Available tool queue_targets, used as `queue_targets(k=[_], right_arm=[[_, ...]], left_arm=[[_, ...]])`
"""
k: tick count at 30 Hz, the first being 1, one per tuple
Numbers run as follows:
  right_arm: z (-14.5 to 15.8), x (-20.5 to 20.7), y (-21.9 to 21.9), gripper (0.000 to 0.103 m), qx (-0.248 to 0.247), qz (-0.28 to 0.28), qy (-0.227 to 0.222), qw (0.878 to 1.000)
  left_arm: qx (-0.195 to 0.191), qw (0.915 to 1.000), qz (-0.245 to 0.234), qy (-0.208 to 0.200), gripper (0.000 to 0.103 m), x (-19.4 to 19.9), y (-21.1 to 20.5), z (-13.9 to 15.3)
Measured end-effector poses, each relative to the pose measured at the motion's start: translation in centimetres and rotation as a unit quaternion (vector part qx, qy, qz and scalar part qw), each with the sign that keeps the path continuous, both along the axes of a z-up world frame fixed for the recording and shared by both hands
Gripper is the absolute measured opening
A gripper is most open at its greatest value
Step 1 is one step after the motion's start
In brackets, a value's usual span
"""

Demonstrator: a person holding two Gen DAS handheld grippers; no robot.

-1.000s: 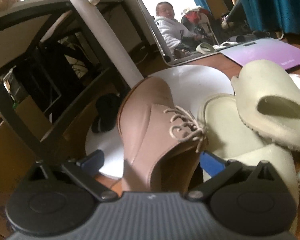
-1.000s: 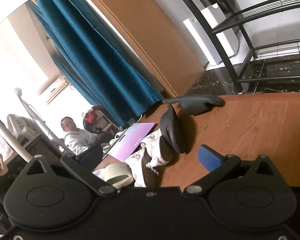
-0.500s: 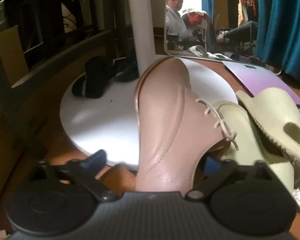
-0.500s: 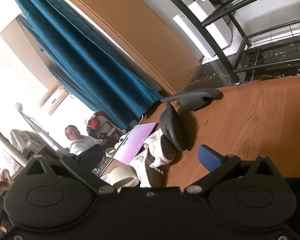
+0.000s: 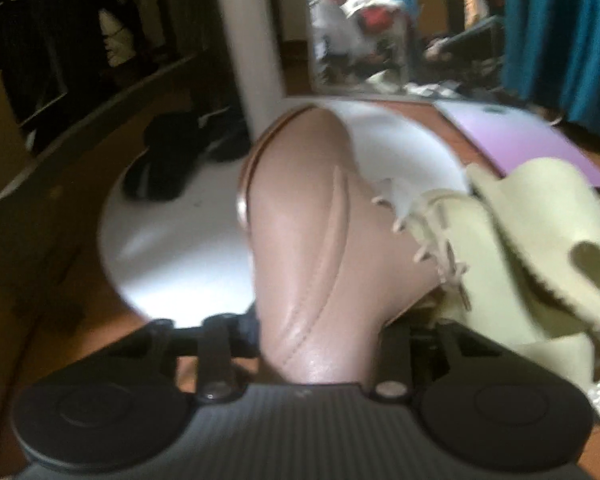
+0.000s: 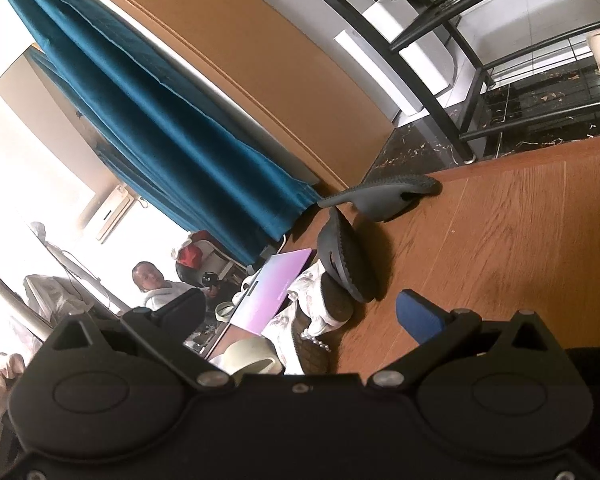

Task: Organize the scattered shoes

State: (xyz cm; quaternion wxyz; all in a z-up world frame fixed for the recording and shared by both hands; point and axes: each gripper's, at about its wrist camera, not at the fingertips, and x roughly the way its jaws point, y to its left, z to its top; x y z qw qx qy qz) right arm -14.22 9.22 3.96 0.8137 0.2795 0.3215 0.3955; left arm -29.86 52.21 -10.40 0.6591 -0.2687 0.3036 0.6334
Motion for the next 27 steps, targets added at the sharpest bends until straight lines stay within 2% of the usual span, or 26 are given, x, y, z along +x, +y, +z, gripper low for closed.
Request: queue_targets(k=[5, 8, 11, 14, 16, 18, 20, 23, 25, 26, 27], right_arm=[[-0.1, 0.2, -0.3, 0.103, 0.008, 0.000, 0.003, 1.000], [-0.1, 0.1, -0.4, 0.103, 0.013, 0.001, 0.003, 1.000], [-0.2, 0.2, -0.5, 0.103, 0.018, 0.000, 0.003, 1.000], [-0.1, 0.2, -0.7, 0.103, 0.019, -0.005, 0.005, 1.000], [0.0, 0.2, -1.1, 0.103, 0.018, -0.017, 0.009, 1.000], [0.5, 0.2, -2.3, 0.103, 0.020, -0.033, 0.012, 0.999], [1.0, 0.3, -3.9, 0.103, 0.028, -0.053, 0.009, 0.998], [1.7, 0.7, -7.4, 0.103, 0.024, -0.098, 0.005, 0.995], [1.8, 1.2, -10.5, 0.103, 0.017, -0.134, 0.003, 0.991], [1.7, 1.3, -11.6, 0.103, 0.015, -0.148, 0.002, 0.989], [1.4, 1.5, -13.5, 0.103, 0.011, -0.174, 0.003, 0.985]], left_arm=[[-0.011, 0.9995, 0.030, -0.004, 0.028, -1.8, -1.4, 0.8], [-0.002, 0.9990, 0.044, -0.003, 0.028, -2.6, -2.9, 2.3], [0.029, 0.9993, 0.024, -0.005, 0.028, -2.3, -4.7, 4.6], [0.052, 0.9978, -0.005, -0.040, 0.028, -1.2, -6.7, 7.9], [0.067, 0.9950, -0.047, -0.057, 0.029, 0.6, -8.6, 10.3], [0.077, 0.9882, -0.112, -0.071, 0.029, 2.8, -10.4, 11.9], [0.087, 0.9765, -0.177, -0.086, 0.029, 5.1, -12.5, 13.3], [0.096, 0.9515, -0.273, -0.104, 0.029, 8.6, -15.7, 14.8], [0.086, 0.9170, -0.367, -0.131, 0.026, 12.4, -17.9, 15.2], [0.086, 0.9072, -0.390, -0.132, 0.021, 13.5, -18.5, 15.2], [0.080, 0.8859, -0.438, -0.131, 0.016, 15.8, -19.8, 15.0]])
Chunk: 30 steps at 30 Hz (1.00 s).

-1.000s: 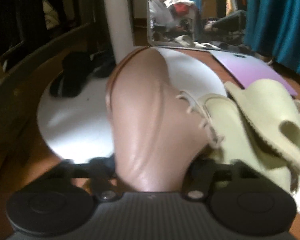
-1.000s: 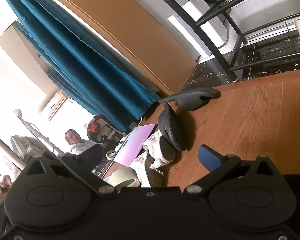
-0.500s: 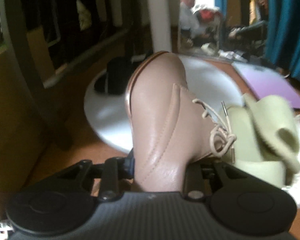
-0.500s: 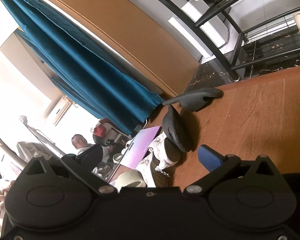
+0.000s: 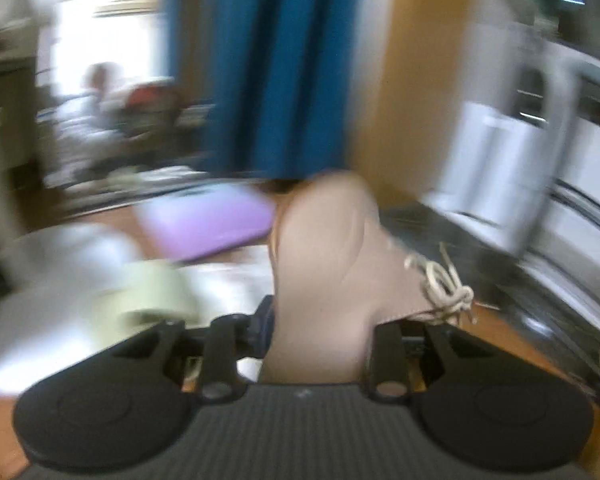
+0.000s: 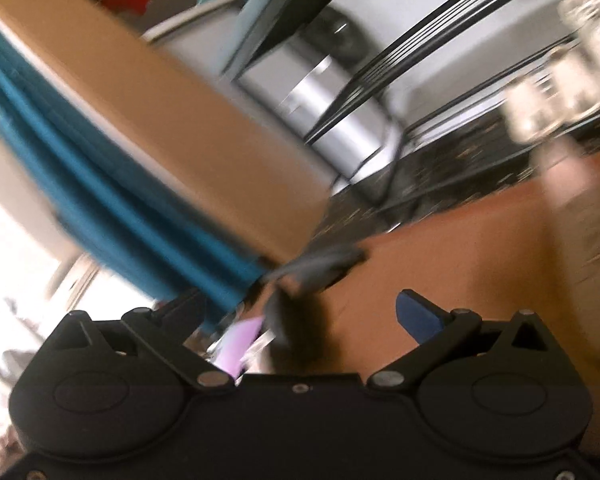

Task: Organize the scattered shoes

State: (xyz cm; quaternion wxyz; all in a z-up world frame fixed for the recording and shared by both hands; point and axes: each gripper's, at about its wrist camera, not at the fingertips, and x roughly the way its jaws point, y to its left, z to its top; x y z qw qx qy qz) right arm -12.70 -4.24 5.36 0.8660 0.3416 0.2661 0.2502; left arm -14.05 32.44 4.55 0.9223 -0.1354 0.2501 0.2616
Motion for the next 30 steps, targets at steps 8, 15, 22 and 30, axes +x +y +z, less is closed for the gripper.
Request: queue_targets(k=[8, 15, 22, 30], right_arm=[[-4.4, 1.2, -7.3, 0.103, 0.004, -0.107, 0.069, 0.992], [-7.3, 3.6, -8.1, 0.103, 0.004, -0.103, 0.101, 0.990], [-7.8, 5.2, -5.2, 0.103, -0.077, -0.026, 0.112, 0.990], [-5.3, 9.3, 5.9, 0.103, -0.284, 0.149, 0.000, 0.947]], left_arm=[[-0.122, 0.9699, -0.127, 0.168, 0.011, 11.0, -5.8, -8.9], [-0.135, 0.9688, -0.122, 0.168, 0.019, 11.3, -3.6, -9.7], [-0.104, 0.9841, -0.031, 0.141, 0.085, 8.2, -4.2, -7.7], [-0.021, 0.9854, 0.113, 0.125, 0.102, 5.6, -3.3, -3.3]])
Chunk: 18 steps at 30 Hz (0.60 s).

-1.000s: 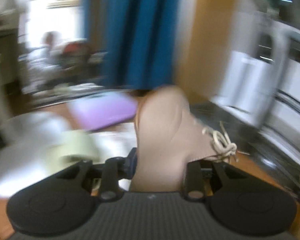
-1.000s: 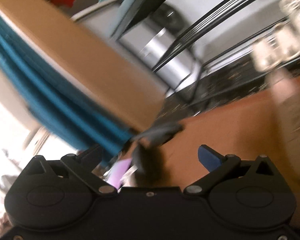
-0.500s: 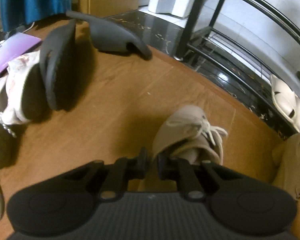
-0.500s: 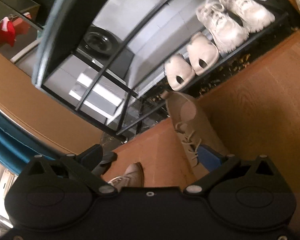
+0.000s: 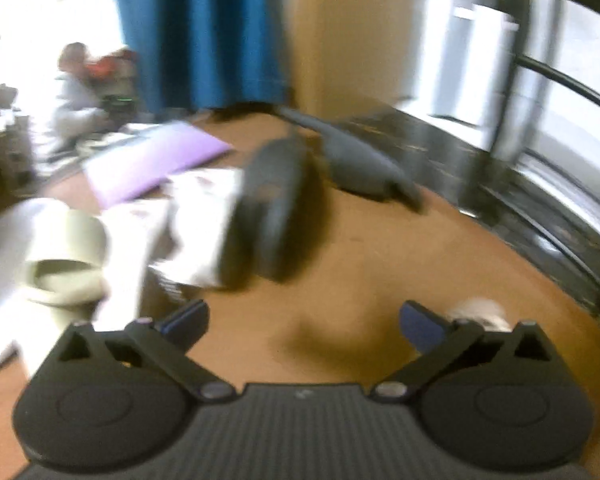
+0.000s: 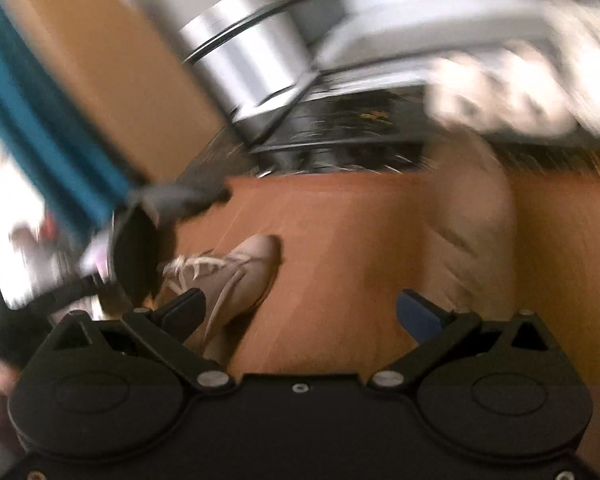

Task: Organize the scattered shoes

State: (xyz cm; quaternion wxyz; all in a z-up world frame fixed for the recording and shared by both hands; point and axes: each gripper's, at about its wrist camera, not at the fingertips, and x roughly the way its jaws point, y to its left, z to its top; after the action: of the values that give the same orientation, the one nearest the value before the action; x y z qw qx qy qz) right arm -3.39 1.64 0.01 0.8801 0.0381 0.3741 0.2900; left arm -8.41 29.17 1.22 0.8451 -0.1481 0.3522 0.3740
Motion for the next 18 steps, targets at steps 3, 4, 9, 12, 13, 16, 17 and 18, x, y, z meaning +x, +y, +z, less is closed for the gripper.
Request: queue_targets(k=[3, 4, 9, 12, 13, 16, 17, 18], right_arm=[[0.4, 0.2, 5.7, 0.103, -0.083, 0.100, -0.070, 0.989], [0.5, 0.3, 7.5, 0.103, -0.106, 0.129, -0.090, 0.982], [-1.5, 1.7, 13.0, 0.103, -0.129, 0.172, -0.079, 0.973], [-3.2, 3.5, 14.6, 0.090, -0.149, 0.170, -0.034, 0.973], [-3.6, 4.5, 15.0, 0.071, -0.143, 0.169, -0.004, 0.975], [-4.0, 6.7, 15.1, 0.037, -0.126, 0.137, 0.058, 0.981], [-3.7, 6.8, 15.1, 0.034, -0.126, 0.133, 0.058, 0.981], [-3.4, 6.8, 15.1, 0.027, -0.128, 0.129, 0.056, 0.982]], left_arm=[[-0.006, 0.9983, 0.058, -0.002, 0.102, -0.7, 1.3, 0.7], [-0.011, 0.9972, 0.074, -0.005, 0.102, -1.0, 1.7, 0.7], [-0.051, 0.9902, 0.130, -0.010, 0.102, -2.8, 3.5, 0.1], [-0.048, 0.9901, 0.132, -0.009, 0.102, -3.6, 3.8, 0.0], [-0.046, 0.9901, 0.132, -0.009, 0.102, -3.7, 3.9, -0.1], [-0.060, 0.9897, 0.130, -0.006, 0.102, -3.5, 4.0, -0.4], [-0.068, 0.9893, 0.129, -0.004, 0.102, -3.5, 4.0, -0.5], [-0.071, 0.9893, 0.127, -0.005, 0.102, -3.3, 4.0, -0.6]])
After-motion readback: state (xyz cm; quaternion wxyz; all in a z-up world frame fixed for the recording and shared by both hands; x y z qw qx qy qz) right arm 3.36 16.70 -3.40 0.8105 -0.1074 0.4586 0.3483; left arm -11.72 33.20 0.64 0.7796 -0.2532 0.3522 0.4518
